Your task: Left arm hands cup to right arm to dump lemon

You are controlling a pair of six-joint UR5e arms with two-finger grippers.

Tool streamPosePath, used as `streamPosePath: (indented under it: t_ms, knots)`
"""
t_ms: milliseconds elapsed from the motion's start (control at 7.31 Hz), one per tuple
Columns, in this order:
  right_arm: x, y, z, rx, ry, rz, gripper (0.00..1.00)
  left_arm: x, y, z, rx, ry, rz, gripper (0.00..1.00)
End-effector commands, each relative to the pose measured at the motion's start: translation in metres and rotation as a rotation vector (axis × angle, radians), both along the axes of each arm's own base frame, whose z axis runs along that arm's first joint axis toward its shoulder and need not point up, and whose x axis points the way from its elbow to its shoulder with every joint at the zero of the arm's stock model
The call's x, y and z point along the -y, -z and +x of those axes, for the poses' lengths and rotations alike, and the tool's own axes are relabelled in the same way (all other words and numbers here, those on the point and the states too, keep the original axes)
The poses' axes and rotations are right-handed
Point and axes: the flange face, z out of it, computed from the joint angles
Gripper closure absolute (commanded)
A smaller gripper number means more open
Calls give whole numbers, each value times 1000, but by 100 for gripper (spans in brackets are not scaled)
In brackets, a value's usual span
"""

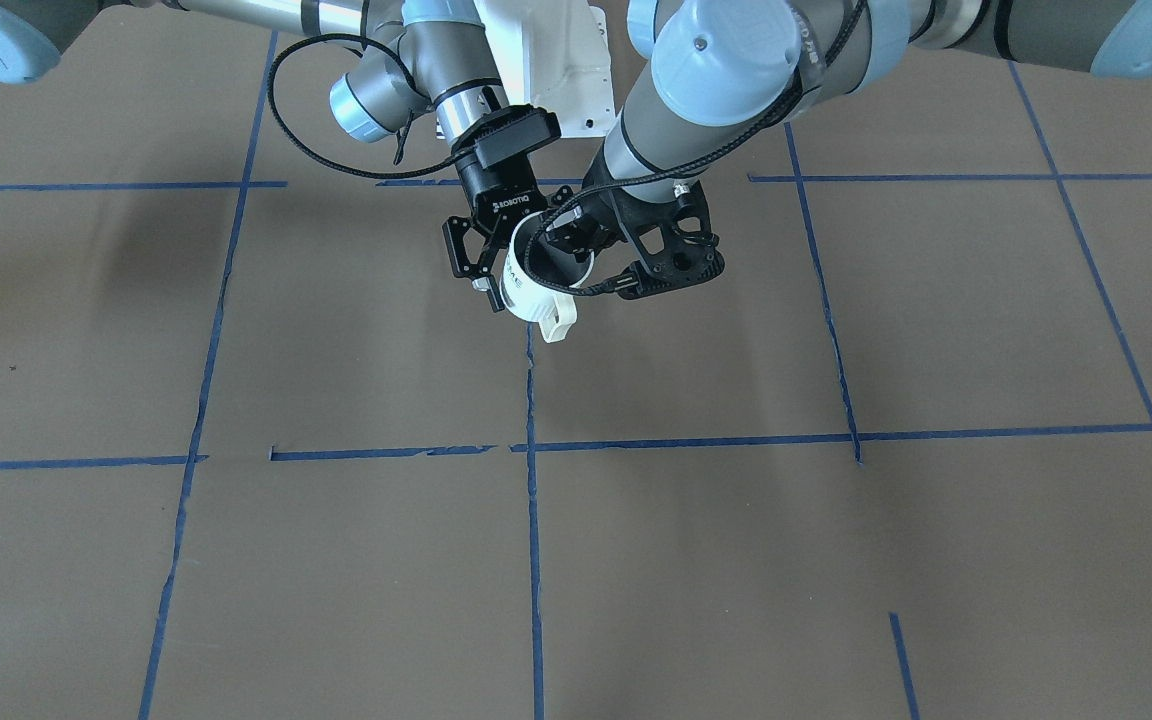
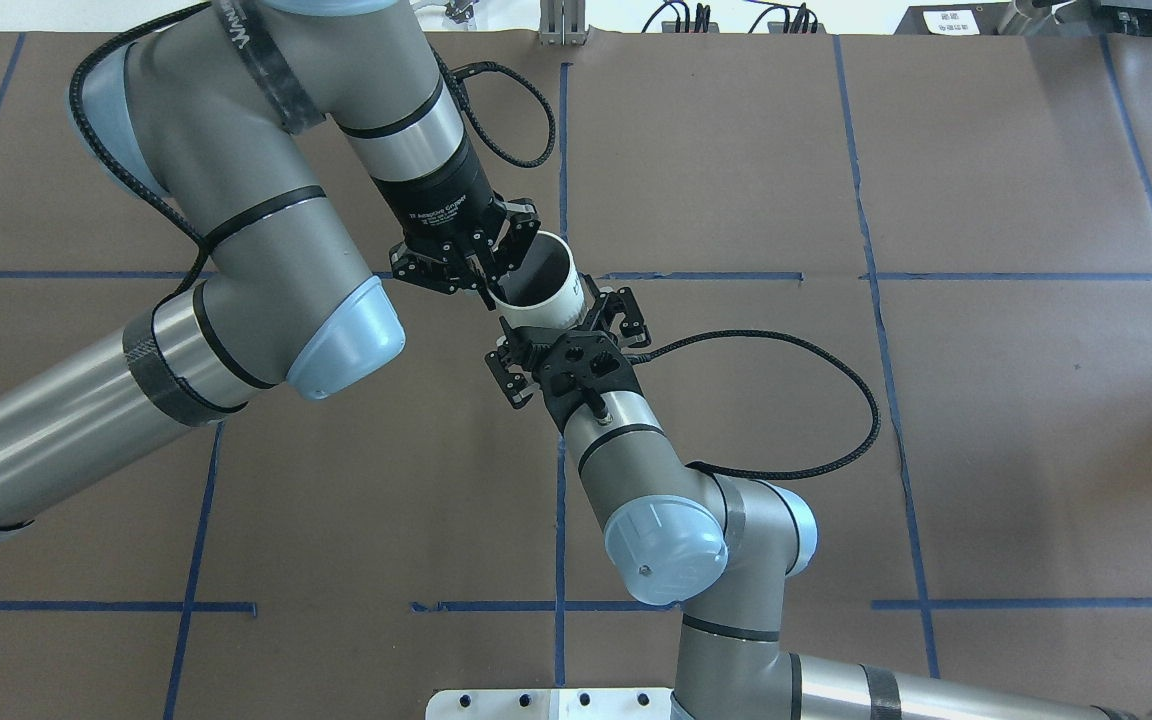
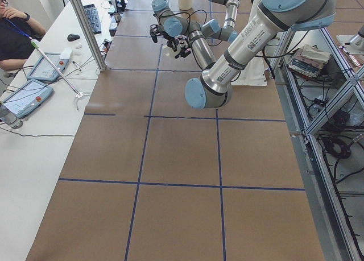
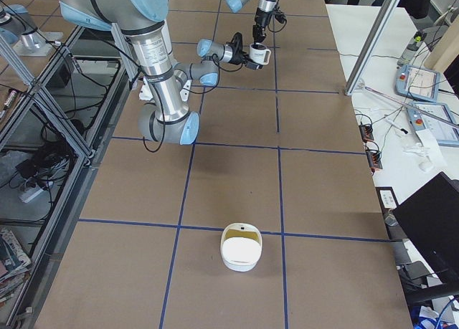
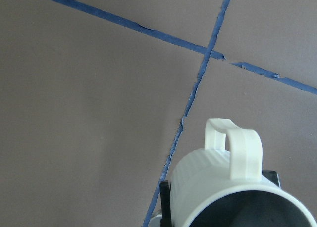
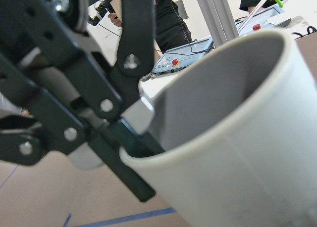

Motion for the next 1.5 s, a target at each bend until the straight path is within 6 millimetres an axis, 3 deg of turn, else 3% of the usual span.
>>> streamPosePath:
  t_ms: [0, 410, 547, 684, 820, 957, 1094, 1367]
  knots:
    - [-2, -1, -1, -3, 3, -1, 1, 4, -2, 2, 8, 5, -8, 100]
    - [-3, -3, -3, -6, 6, -1, 1, 22, -14, 17, 20, 13, -18, 100]
    - [-3, -3, -3, -6, 6, -1, 1, 39, -25, 24, 18, 38, -28, 100]
    - [-4, -5, -3, -9, 6, -2, 1, 62, -36, 15, 12, 68, -25, 100]
    - [-4, -8, -2, -13, 6, -3, 1, 82, -42, -5, 19, 99, -19, 100]
    - [-7, -8, -3, -9, 12, -2, 1, 103, -49, -36, 25, 119, 6, 100]
    - [-7, -7, -3, -3, 11, -2, 1, 104, -79, -46, 49, 117, -7, 100]
    - [0, 10, 12, 27, 26, 3, 1, 86, -142, -108, 60, 96, 79, 100]
